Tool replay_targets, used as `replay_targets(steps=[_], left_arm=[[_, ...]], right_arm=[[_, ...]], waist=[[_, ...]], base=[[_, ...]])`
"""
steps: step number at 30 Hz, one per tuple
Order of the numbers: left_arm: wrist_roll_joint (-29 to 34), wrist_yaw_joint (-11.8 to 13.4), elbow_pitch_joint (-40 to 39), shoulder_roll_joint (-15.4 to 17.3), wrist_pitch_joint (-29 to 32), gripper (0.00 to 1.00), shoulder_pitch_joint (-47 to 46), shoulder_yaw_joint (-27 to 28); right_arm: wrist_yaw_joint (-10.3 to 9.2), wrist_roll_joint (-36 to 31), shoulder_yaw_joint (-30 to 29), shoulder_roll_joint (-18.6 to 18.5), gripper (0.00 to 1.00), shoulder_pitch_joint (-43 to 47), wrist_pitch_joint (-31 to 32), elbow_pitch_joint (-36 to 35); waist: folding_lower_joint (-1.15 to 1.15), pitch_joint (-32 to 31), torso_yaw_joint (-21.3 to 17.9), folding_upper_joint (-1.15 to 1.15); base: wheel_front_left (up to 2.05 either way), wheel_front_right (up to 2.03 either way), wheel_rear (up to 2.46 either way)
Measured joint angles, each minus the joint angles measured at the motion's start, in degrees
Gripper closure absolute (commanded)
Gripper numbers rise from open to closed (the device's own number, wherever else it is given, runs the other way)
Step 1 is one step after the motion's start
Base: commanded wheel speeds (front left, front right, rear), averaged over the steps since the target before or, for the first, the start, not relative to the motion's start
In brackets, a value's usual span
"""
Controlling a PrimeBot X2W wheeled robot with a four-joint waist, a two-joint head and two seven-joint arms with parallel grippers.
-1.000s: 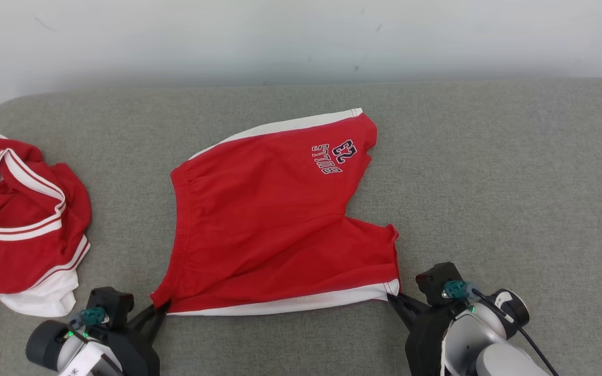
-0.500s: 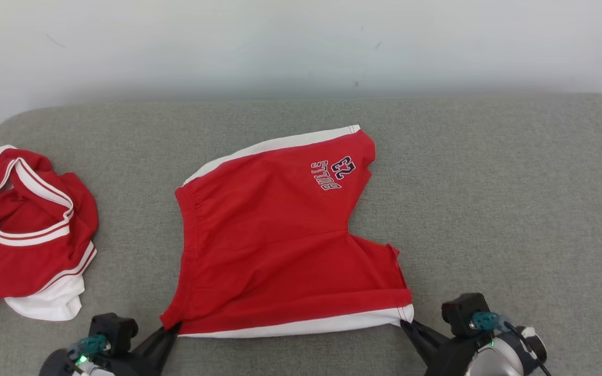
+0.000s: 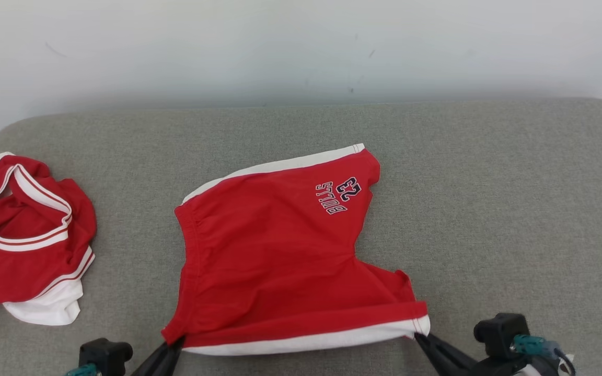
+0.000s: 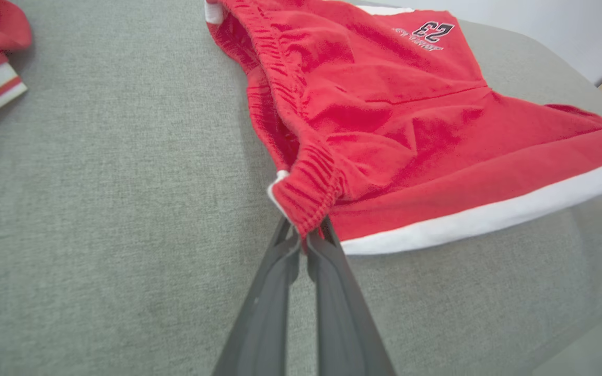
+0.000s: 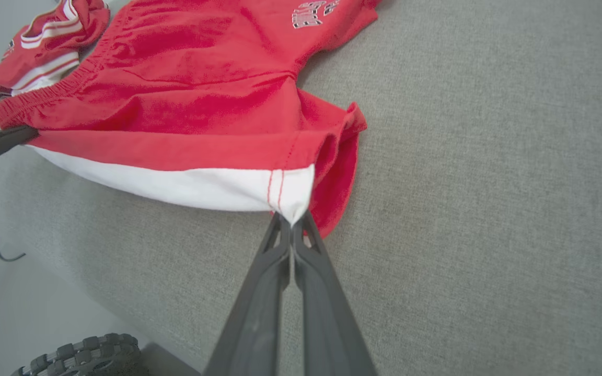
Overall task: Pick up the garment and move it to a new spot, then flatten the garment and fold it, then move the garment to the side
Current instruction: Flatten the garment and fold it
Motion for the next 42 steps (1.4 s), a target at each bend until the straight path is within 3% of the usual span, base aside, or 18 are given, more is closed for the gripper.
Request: replay_targets(steps=[7, 14, 23, 29, 42], left_arm=[[-0.3, 2.8, -5.9, 0.0, 0.4, 1.0, -0.8, 2.0], [-0.3, 5.9, -7.0, -1.4, 3.2, 1.0, -8.6, 4.2], [0.4, 7.7, -2.4, -4.4, 8.3, 1.0, -20.2, 5.2], [1.1, 8.7, 2.0, -5.8, 11.3, 1.0, -28.0, 6.7], [3.4, 9.3, 10.5, -9.8, 13.6, 1.0, -37.6, 7.5]], right_arm=[[-0.01, 1.1, -2.8, -0.5, 1.0, -2.1, -0.7, -5.0], [0.15, 0.4, -3.6, -1.1, 1.0, -12.5, 1.0, -4.1], [0.86, 0.3, -4.0, -0.4, 1.0, -25.4, 3.9, 3.1], [1.67, -0.3, -2.6, 2.4, 1.0, -35.8, 5.4, 9.1], [1.86, -2.5, -2.4, 6.1, 1.0, -49.1, 3.4, 21.7]], waist=[[0.0, 0.2, -0.1, 0.0], [0.01, 2.2, 0.2, 0.0], [0.02, 6.7, 0.6, 0.0], [0.02, 11.3, 1.1, 0.0], [0.02, 18.6, 1.7, 0.01]], base=[[0.0, 0.0, 0.0], [0.0, 0.0, 0.0], [0.0, 0.0, 0.0], [0.0, 0.0, 0.0], [0.0, 0.0, 0.0]])
